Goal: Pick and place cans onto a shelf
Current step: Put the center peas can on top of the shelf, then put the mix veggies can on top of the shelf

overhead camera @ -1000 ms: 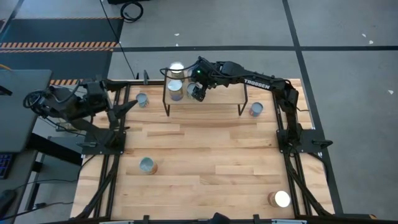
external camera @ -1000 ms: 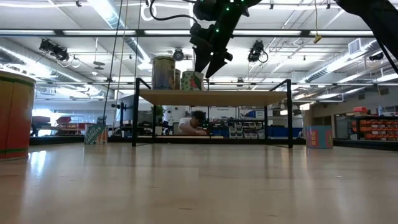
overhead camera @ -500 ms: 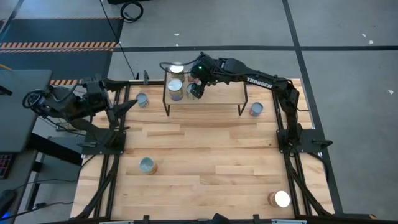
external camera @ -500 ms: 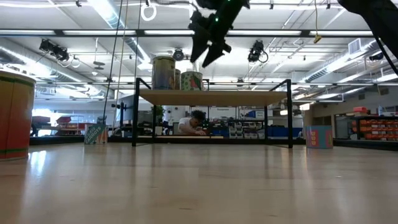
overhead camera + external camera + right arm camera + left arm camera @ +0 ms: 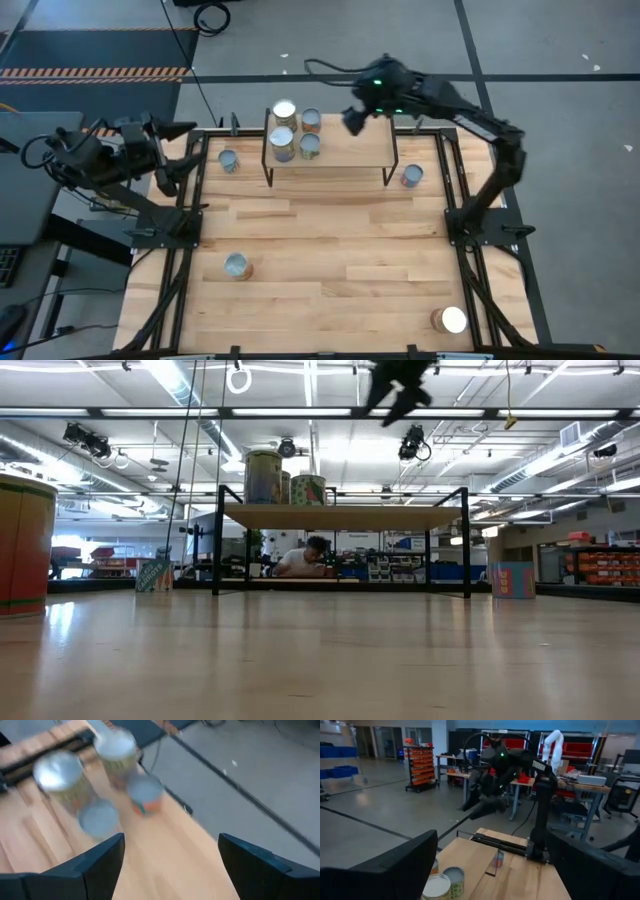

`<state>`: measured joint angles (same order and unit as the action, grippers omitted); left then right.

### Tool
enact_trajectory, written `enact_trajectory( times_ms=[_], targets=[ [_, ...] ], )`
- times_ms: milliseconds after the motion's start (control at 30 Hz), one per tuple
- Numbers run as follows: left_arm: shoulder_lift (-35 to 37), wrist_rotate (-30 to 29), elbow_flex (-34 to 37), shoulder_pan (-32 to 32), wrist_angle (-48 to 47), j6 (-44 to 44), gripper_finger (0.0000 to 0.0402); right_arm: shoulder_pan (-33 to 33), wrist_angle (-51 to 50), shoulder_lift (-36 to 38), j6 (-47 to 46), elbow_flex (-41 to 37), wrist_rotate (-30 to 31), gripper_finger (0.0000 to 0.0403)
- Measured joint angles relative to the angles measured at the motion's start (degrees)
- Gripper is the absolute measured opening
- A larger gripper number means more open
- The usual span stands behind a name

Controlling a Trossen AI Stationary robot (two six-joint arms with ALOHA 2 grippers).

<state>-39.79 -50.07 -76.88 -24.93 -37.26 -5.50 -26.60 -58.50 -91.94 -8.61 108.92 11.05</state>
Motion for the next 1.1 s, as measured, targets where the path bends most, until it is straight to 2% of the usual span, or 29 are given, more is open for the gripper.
enact_trajectory(
  times_ms=[67, 267, 400, 600, 667, 767, 867, 933, 1100],
  targets=[
    [0.0, 0.32, 0.0, 0.0, -0.57, -0.51, 0.038, -1.07, -1.85, 5.07, 0.33, -4.98, -0.27, 0.0327],
    [0.11, -0.26, 0.0, 0.0, -0.76, -0.63, 0.038, -3.33, -10.92, 18.93, 8.77, -20.51, -1.37, 0.0327],
    [0.07, -0.95, 0.0, 0.0, -0.69, 0.16, 0.038, -3.71, -12.54, 25.33, 6.7, -30.45, -3.72, 0.0327],
    [-0.27, -3.96, 0.0, 0.0, 1.46, 0.2, 0.038, -3.69, -10.68, 29.99, -5.27, -41.77, -9.2, 0.0348],
    [-0.48, -5.22, 0.02, 0.0, 2.01, 0.63, 0.038, -3.64, -9.48, 31.82, -11.52, -44.88, -7.53, 0.0357],
    [-0.96, -7.01, 0.02, 0.0, 2.92, 0.72, 0.038, -5.38, -10.49, 34.0, -28.29, -49.01, 0.65, 0.0359],
    [-1.62, -8.12, 0.02, 0.0, 3.48, 0.79, 0.038, -8.11, -9.45, 35.25, -46.89, -52.73, 1.07, 0.035],
    [-2.24, -8.96, 0.02, 0.0, 3.77, 0.81, 0.038, -9.84, -7.62, 34.9, -55.81, -55.43, -0.7, 0.0347],
    [-3.09, -10.73, 0.02, 0.0, 3.65, 0.88, 0.038, -14.94, 1.98, 31.76, -62.83, -61.52, -4.26, 0.0346]
  ],
)
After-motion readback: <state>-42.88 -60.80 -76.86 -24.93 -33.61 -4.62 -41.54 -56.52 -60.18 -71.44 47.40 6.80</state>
